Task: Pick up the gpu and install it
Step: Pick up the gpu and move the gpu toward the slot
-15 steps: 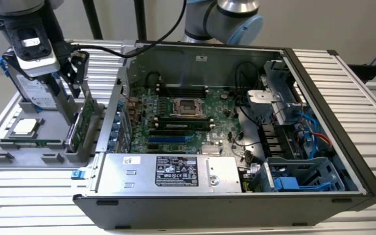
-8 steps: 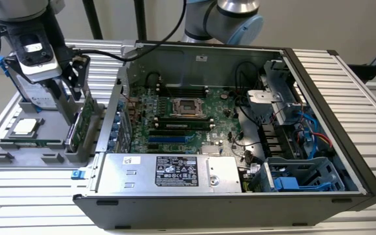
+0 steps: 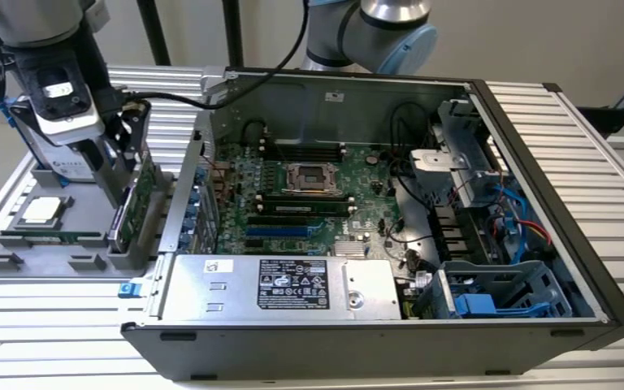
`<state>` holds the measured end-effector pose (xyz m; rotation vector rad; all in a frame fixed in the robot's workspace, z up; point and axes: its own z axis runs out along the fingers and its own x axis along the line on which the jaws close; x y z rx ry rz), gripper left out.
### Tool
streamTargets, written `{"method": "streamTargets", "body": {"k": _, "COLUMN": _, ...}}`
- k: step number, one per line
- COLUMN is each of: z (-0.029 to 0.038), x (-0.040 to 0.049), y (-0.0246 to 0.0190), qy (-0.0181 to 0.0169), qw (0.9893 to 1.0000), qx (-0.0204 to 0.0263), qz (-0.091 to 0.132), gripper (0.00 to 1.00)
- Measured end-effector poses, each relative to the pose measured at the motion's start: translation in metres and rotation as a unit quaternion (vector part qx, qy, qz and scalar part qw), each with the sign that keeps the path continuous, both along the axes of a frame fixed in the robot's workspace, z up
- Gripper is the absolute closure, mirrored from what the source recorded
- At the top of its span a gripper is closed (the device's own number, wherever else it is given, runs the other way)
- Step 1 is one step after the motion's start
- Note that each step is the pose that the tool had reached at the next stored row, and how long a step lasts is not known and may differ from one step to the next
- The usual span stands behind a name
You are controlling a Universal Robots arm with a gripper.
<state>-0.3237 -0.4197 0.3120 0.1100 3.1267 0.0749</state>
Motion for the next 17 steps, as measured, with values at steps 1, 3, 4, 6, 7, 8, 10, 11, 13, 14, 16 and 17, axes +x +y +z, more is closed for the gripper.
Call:
{"method": "streamTargets", "body": {"k": 1, "z": -0.0010, "x": 0.0000, "y": -0.0004, "qy": 0.0005, "qw": 1.0000, "qx": 0.0000, "qz": 0.000, "gripper": 0.00}}
{"method": "streamTargets", "body": {"k": 3, "z": -0.0031, "x": -0.0001, "y": -0.0010, "qy": 0.0018, "qw": 1.0000, "qx": -0.0001, "qz": 0.000, "gripper": 0.00}}
{"method": "streamTargets", "body": {"k": 4, "z": -0.0044, "x": -0.0001, "y": -0.0011, "qy": 0.0026, "qw": 1.0000, "qx": -0.0001, "qz": 0.000, "gripper": 0.00}}
{"method": "streamTargets", "body": {"k": 6, "z": -0.0068, "x": -0.0001, "y": -0.0014, "qy": 0.0035, "qw": 1.0000, "qx": -0.0001, "qz": 0.000, "gripper": 0.00}}
{"method": "streamTargets", "body": {"k": 7, "z": -0.0080, "x": -0.0001, "y": -0.0015, "qy": 0.0036, "qw": 1.0000, "qx": -0.0001, "qz": 0.000, "gripper": 0.00}}
{"method": "streamTargets", "body": {"k": 8, "z": -0.0091, "x": 0.0000, "y": -0.0015, "qy": 0.0036, "qw": 1.0000, "qx": 0.0000, "qz": 0.000, "gripper": 0.00}}
{"method": "streamTargets", "body": {"k": 10, "z": -0.0112, "x": 0.0000, "y": -0.0015, "qy": 0.0036, "qw": 1.0000, "qx": 0.0000, "qz": 0.000, "gripper": 0.00}}
{"method": "streamTargets", "body": {"k": 11, "z": -0.0121, "x": -0.0001, "y": -0.0015, "qy": 0.0037, "qw": 1.0000, "qx": 0.0000, "qz": 0.000, "gripper": 0.00}}
{"method": "streamTargets", "body": {"k": 13, "z": -0.0138, "x": 0.0000, "y": -0.0015, "qy": 0.0037, "qw": 1.0000, "qx": 0.0000, "qz": 0.000, "gripper": 0.00}}
{"method": "streamTargets", "body": {"k": 14, "z": -0.0146, "x": 0.0000, "y": -0.0015, "qy": 0.0037, "qw": 1.0000, "qx": -0.0001, "qz": 0.000, "gripper": 0.00}}
{"method": "streamTargets", "body": {"k": 16, "z": -0.0162, "x": -0.0001, "y": -0.0015, "qy": 0.0037, "qw": 1.0000, "qx": -0.0001, "qz": 0.001, "gripper": 0.00}}
{"method": "streamTargets", "body": {"k": 17, "z": -0.0171, "x": 0.0000, "y": -0.0015, "qy": 0.0036, "qw": 1.0000, "qx": 0.0000, "qz": 0.001, "gripper": 0.00}}
